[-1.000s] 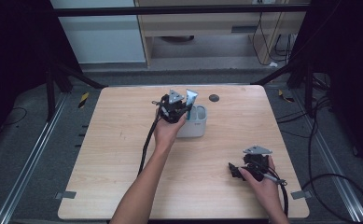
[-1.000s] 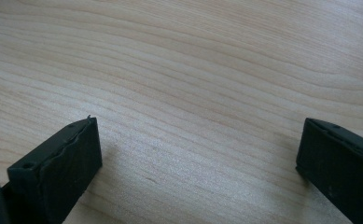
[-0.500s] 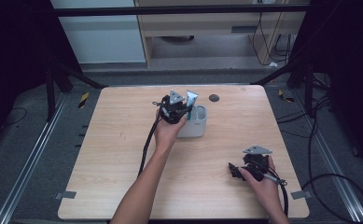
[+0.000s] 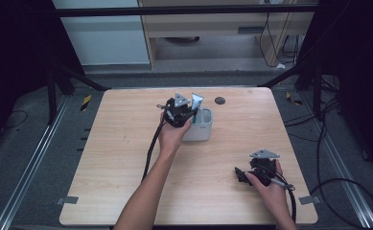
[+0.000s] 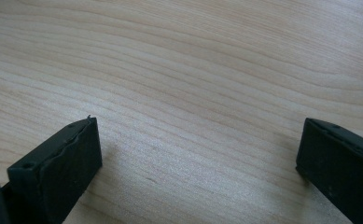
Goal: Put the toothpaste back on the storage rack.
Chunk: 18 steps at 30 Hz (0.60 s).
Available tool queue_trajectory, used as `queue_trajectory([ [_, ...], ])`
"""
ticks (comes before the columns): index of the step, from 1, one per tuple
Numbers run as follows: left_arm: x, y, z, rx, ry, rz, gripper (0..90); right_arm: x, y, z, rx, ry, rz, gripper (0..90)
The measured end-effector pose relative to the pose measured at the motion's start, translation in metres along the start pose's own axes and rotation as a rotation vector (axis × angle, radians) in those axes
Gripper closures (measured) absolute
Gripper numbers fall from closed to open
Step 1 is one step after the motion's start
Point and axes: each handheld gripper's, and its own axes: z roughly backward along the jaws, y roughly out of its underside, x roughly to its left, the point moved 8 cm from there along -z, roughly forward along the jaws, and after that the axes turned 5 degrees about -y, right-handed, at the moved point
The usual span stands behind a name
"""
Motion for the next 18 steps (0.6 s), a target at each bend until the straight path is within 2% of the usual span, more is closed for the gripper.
queue_trajectory([
  [6, -0.0006, -0.0009, -0.0011, 0.01, -0.003, -0.004, 78.2, 0.0, 0.0, 0.0001, 0.001, 0.0, 0.0, 0.3],
  [11, -0.0008, -0.0021, -0.0027, 0.016, -0.003, 0.011, 78.0, 0.0, 0.0, 0.0001, 0.001, 0.0, -0.001, 0.3],
  [18, -0.0021, -0.003, -0.0041, 0.027, -0.006, 0.003, 77.8, -0.0001, 0.0, 0.0001, 0.001, 0.0, 0.001, 0.3],
])
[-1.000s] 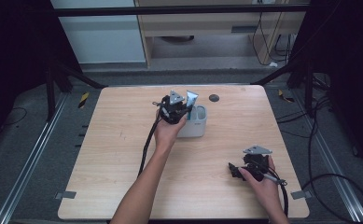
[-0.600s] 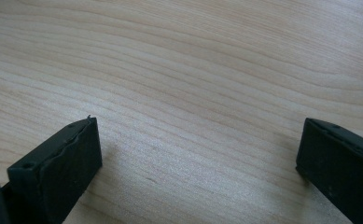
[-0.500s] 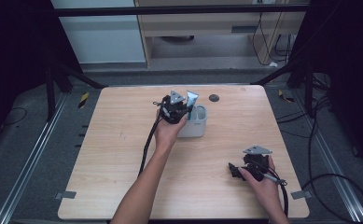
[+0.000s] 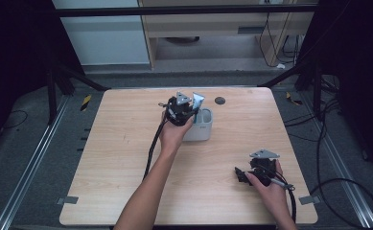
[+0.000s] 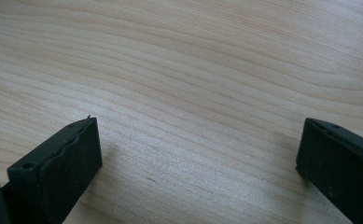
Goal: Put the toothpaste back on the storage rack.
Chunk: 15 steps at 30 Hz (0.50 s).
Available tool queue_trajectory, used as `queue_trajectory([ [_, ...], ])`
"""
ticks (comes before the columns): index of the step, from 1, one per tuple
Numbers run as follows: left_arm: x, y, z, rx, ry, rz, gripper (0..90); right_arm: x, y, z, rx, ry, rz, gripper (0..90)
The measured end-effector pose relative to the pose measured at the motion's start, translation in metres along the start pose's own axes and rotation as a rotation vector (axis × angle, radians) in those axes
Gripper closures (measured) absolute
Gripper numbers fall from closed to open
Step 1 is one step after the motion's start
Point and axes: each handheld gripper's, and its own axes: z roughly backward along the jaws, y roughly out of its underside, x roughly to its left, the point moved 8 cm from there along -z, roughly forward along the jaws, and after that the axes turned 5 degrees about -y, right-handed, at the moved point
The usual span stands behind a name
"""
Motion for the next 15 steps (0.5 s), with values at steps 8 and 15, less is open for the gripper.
queue_trajectory([
  [8, -0.0019, 0.0002, -0.0013, 0.01, 0.003, -0.014, 77.1, 0.0, 0.0, 0.0, 0.0, 0.0, -0.001, 0.3],
  [15, -0.0013, 0.0002, -0.0017, 0.014, -0.01, 0.004, 77.0, 0.0002, -0.0001, 0.0, -0.001, -0.001, -0.003, 0.3],
])
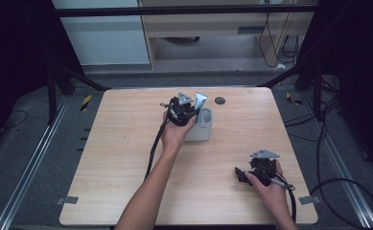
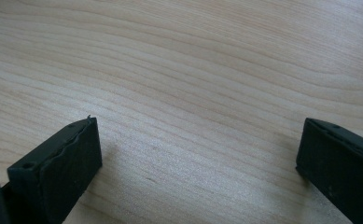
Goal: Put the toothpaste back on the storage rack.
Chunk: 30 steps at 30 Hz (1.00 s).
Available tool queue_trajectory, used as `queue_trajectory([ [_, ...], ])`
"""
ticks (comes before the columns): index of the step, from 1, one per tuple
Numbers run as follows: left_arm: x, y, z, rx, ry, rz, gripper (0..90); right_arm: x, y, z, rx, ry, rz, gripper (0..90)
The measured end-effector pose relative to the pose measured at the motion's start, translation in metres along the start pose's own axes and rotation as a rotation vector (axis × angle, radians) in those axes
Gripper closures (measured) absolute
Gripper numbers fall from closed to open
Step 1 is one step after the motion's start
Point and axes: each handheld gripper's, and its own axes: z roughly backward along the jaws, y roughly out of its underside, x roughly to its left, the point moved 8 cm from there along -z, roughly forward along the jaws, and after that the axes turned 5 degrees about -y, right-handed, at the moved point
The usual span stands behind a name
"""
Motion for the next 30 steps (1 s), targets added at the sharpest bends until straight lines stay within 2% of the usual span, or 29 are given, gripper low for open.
queue_trajectory([
  [8, 0.0, -0.001, 0.003, -0.002, 0.003, 0.003, 75.8, 0.0, 0.0, 0.0, 0.0, 0.0, -0.001, 0.3],
  [15, -0.002, -0.002, 0.007, -0.002, -0.008, -0.025, 72.5, 0.0, 0.0, 0.0, 0.0, 0.0, -0.001, 0.3],
  [30, -0.004, -0.003, 0.031, -0.011, 0.001, -0.044, 61.9, -0.001, 0.0, 0.0, -0.002, 0.004, 0.007, 0.3],
])
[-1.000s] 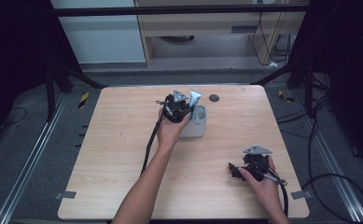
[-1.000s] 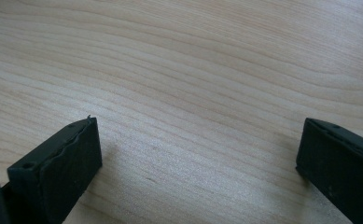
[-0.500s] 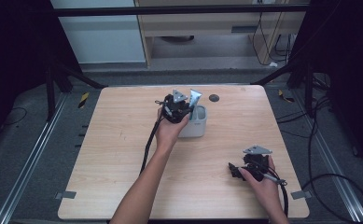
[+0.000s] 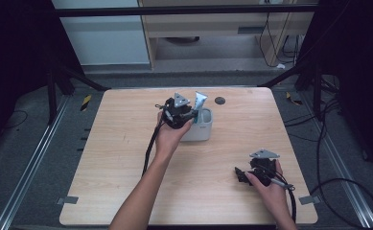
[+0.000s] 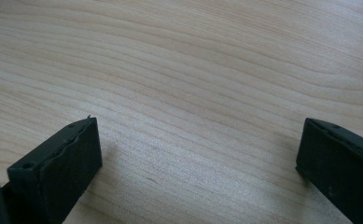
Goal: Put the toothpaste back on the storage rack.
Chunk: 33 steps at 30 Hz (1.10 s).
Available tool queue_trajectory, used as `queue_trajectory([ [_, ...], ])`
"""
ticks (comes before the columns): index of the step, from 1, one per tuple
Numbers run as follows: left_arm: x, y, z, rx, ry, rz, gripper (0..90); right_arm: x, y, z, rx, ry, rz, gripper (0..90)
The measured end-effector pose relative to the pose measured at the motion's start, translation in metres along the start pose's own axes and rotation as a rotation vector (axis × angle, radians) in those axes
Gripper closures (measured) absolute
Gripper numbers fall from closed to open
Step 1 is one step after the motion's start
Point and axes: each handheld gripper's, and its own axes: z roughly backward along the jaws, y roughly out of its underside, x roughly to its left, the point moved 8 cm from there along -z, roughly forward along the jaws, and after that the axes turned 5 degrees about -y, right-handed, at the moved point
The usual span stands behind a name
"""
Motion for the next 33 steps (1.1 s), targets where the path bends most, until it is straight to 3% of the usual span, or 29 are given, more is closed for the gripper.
queue_trajectory([
  [14, -0.01, 0.003, 0.012, 0.041, 0.017, -0.046, 45.2, 0.0, 0.0, 0.0, 0.0, 0.0, 0.0, 0.3],
  [33, -0.028, 0.014, 0.028, 0.098, 0.09, -0.073, 22.5, 0.0, 0.0, 0.0, 0.0, 0.0, 0.0, 0.3],
])
